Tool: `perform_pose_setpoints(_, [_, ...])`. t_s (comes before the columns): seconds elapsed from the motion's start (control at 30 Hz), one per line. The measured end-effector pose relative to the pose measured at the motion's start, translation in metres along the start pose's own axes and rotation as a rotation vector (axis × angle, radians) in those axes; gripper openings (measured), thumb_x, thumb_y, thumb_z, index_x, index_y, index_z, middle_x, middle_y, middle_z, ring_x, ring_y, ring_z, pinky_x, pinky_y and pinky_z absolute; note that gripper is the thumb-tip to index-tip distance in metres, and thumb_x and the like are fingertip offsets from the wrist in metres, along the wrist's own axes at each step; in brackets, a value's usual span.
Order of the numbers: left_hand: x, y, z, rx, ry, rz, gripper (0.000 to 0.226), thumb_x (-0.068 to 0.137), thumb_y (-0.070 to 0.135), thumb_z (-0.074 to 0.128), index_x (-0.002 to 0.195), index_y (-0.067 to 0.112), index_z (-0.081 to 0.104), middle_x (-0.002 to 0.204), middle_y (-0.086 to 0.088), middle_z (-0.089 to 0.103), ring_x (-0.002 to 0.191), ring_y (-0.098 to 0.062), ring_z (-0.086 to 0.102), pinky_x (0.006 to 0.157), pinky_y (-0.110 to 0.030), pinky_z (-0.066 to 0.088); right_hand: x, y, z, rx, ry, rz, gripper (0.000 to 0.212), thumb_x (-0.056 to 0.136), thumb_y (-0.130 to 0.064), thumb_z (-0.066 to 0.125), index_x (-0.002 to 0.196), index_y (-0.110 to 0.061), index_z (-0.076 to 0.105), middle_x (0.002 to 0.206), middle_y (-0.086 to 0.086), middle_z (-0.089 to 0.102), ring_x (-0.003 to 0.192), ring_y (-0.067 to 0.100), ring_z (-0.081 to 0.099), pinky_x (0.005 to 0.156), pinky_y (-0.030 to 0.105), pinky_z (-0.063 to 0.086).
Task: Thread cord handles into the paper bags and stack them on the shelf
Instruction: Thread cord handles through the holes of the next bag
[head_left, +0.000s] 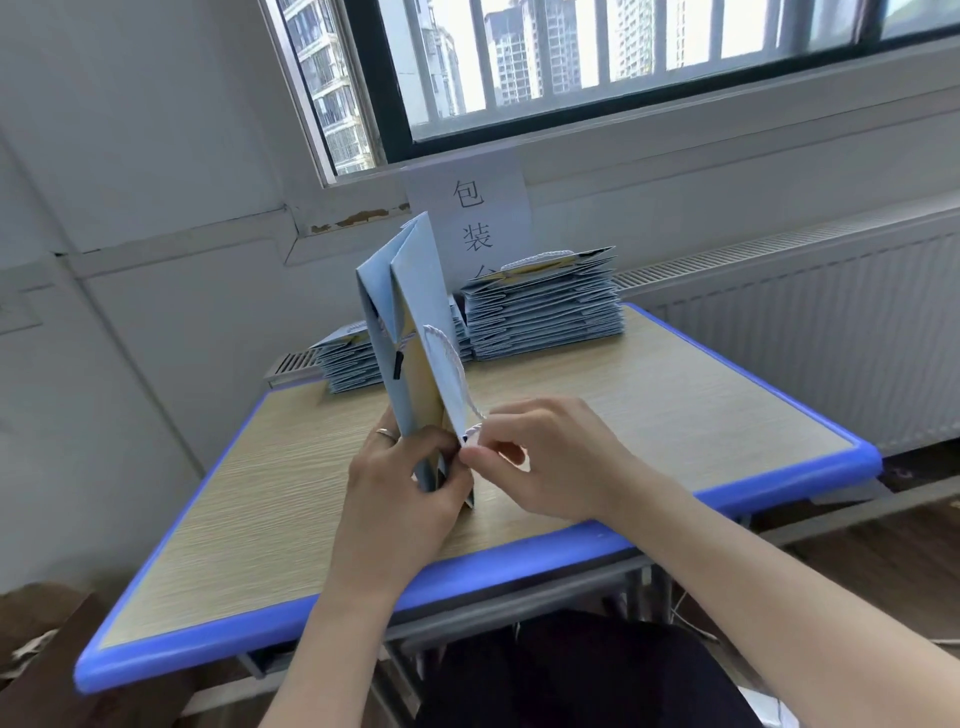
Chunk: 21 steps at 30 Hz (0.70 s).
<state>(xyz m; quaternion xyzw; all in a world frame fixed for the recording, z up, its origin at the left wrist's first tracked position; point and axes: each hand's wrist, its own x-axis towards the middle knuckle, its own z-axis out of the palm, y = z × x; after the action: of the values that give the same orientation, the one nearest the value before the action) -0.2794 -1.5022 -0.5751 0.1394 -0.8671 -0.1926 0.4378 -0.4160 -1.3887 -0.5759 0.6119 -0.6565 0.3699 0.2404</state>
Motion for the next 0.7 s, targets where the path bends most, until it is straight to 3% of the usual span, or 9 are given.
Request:
perform_pose_setpoints(0.23, [-0.002,-0.001,0.003,0.054,-0.054,0.028,0.015,0.077,0.014,0.077,0.067,0.018,0.065,0.079,0.017,0.047,0.066,-0.008,0.05,0.057,-0.011,0.034,0.001,-0.001,0.004,-0.102,0.011,-0.095,0.033,0.088,-0.025,0.05,0.058,-0.02,0.038,0.053,-0.01,0.037,0.045,0.02,0.039,0.04,0.035,0.036])
perform_pose_setpoints(0.33, [-0.003,0.004,0.001,0.051,-0.041,0.007,0.005,0.079,0.025,0.074,0.084,0.025,0.073,0.087,0.016,0.05,0.075,-0.012,0.054,0.064,-0.016,0.039,0.002,-0.002,0.003,-0.086,0.053,-0.102,0.03,0.086,-0.024,0.05,0.06,-0.023,0.034,0.053,-0.011,0.034,0.042,0.019,0.037,0.038,0.031,0.033])
perform_pose_setpoints(0.43, [-0.003,0.008,0.001,0.088,-0.024,0.022,0.021,0.081,0.036,0.064,0.098,0.027,0.074,0.098,0.008,0.055,0.087,-0.022,0.056,0.07,-0.026,0.044,0.003,-0.002,0.002,-0.086,0.075,-0.124,0.029,0.084,-0.023,0.05,0.06,-0.023,0.035,0.054,-0.011,0.034,0.042,0.018,0.035,0.037,0.029,0.031])
perform_pose_setpoints(0.6, [-0.001,0.007,0.003,0.108,0.03,-0.006,0.007,0.076,0.018,0.073,0.08,0.023,0.076,0.09,0.007,0.051,0.078,-0.025,0.056,0.065,-0.015,0.034,0.004,-0.004,0.005,-0.102,0.086,-0.142,0.03,0.086,-0.023,0.051,0.057,-0.02,0.045,0.056,-0.011,0.035,0.046,0.016,0.032,0.039,0.028,0.029])
perform_pose_setpoints(0.7, [-0.001,0.003,0.005,0.162,-0.024,-0.002,0.005,0.073,0.018,0.076,0.07,0.021,0.073,0.093,0.005,0.054,0.089,-0.028,0.054,0.064,-0.017,0.036,0.004,-0.005,0.004,-0.121,0.092,-0.144,0.029,0.084,-0.022,0.053,0.057,-0.022,0.042,0.06,-0.014,0.029,0.047,0.014,0.03,0.04,0.026,0.026])
